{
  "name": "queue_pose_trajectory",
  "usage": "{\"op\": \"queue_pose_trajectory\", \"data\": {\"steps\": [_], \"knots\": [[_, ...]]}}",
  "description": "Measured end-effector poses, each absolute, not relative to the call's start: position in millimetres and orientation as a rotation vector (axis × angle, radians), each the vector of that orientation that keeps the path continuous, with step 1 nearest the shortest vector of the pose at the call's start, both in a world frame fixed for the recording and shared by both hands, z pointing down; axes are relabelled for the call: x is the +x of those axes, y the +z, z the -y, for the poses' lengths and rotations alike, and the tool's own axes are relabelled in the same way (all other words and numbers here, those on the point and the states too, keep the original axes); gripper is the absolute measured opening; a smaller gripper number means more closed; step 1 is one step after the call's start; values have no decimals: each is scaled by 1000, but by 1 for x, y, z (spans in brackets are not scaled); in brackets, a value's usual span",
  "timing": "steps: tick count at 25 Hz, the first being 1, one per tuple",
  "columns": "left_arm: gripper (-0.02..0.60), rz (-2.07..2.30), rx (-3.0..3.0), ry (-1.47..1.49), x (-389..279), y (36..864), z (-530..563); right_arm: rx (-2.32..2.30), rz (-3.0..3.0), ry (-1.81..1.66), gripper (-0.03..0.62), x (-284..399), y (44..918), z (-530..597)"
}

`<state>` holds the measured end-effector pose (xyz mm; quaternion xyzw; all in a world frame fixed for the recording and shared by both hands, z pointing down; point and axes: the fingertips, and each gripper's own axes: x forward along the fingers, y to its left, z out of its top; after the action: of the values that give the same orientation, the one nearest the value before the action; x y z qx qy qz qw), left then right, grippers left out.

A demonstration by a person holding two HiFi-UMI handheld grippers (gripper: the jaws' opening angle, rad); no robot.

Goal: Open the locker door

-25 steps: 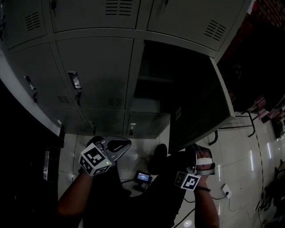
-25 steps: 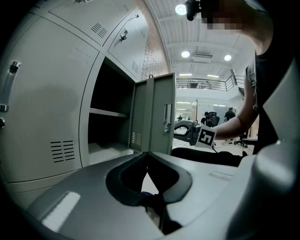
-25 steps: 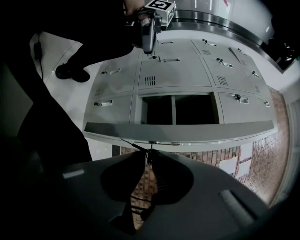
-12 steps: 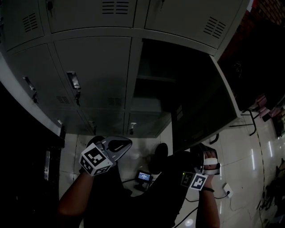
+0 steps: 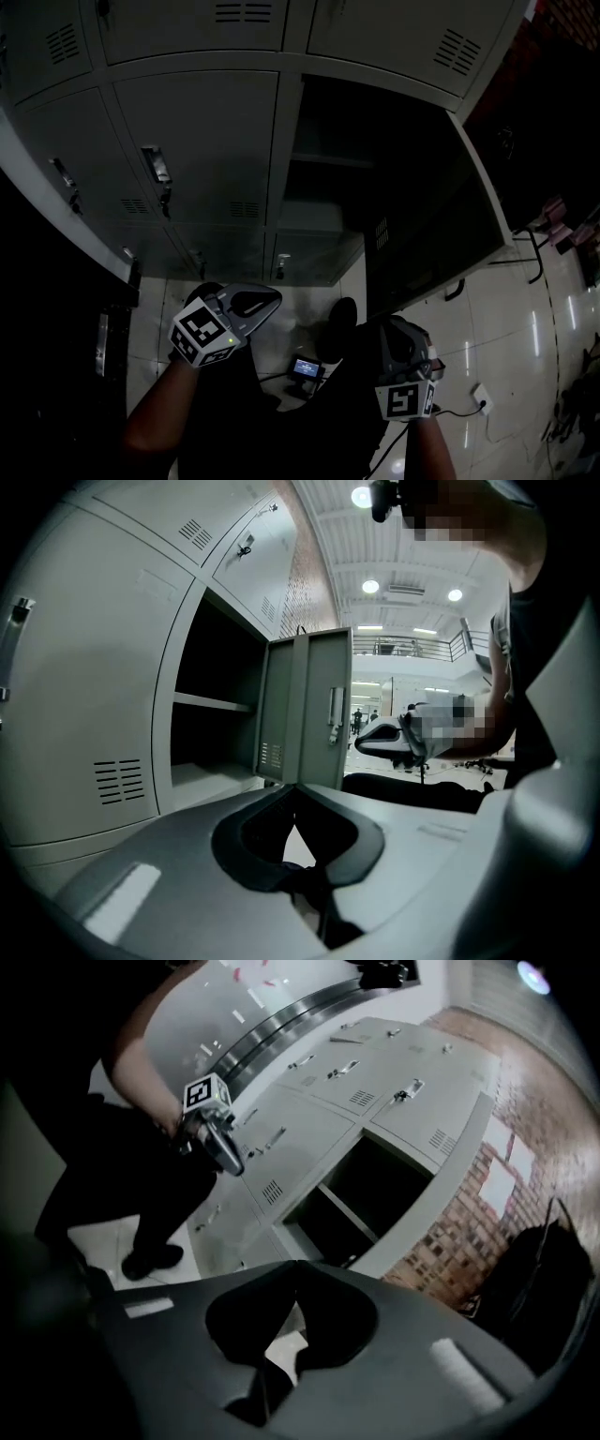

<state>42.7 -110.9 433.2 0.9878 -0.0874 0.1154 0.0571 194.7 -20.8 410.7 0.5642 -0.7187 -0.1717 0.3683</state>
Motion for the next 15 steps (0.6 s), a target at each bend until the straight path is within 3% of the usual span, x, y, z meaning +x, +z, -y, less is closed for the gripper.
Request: {"op": "queue_pose_trajectory", "data": {"steps": [8, 15], "knots": [[12, 248, 2988, 341, 39, 431, 105, 1450, 2153, -219, 3, 161, 421, 43], [12, 201, 2997, 342, 42, 429, 101, 1508, 2486, 198, 2, 161, 419, 57]]}}
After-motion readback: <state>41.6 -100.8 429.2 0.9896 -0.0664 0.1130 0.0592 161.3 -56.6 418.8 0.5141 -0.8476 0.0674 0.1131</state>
